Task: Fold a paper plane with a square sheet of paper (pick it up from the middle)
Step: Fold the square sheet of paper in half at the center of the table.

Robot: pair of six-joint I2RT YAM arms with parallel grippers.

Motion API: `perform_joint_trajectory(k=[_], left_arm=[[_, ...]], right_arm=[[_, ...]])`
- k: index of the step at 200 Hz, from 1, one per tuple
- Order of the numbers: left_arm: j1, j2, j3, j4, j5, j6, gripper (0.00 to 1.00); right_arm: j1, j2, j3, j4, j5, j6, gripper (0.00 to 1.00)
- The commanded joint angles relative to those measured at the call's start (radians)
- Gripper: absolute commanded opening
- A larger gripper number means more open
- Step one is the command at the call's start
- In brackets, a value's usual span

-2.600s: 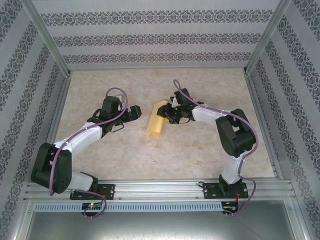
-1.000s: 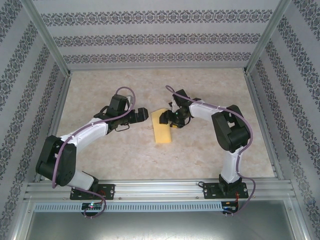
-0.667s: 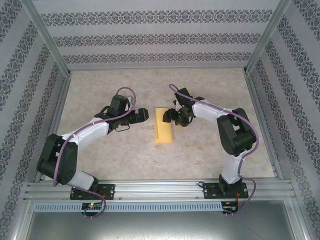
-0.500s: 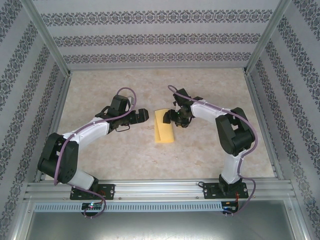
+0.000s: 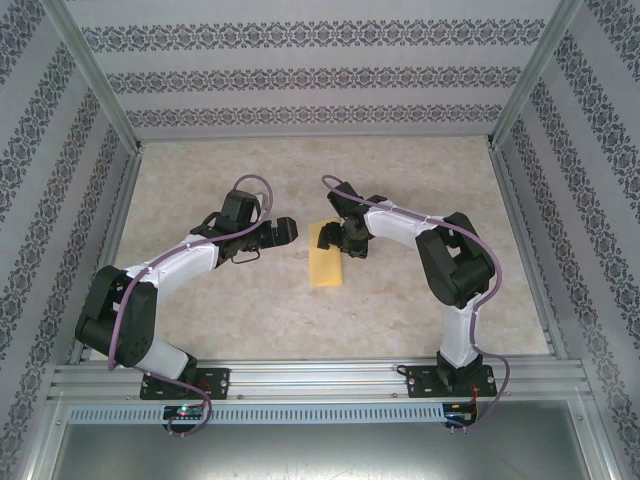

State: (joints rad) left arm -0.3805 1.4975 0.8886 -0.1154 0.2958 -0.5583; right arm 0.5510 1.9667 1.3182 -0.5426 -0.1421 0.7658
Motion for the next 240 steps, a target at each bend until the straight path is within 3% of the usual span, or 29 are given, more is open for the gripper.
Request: perform_joint_trajectory(k=[1, 123, 221, 240], left_arm=[[-0.012, 0.008, 0.016, 0.03, 0.014, -0.01, 1.0], [-0.013, 0.02, 0.02, 0.025, 0.02, -0.033, 0.97], [-0.015, 0.043, 0.033, 0.034, 0.047, -0.055, 0.8], [-0.015, 0.054, 0.035, 0.04, 0.06, -0.063, 0.72]], right_arm=[[0.002, 0.01, -0.024, 0.006, 0.02, 0.069, 0.77], [0.016, 0.07, 0.017, -0.09, 0.073, -0.006, 0.76], [0.016, 0.074, -0.002, -0.082, 0.086, 0.01, 0.74], [0.015, 0.078, -0.001, -0.082, 0.089, 0.005, 0.74]])
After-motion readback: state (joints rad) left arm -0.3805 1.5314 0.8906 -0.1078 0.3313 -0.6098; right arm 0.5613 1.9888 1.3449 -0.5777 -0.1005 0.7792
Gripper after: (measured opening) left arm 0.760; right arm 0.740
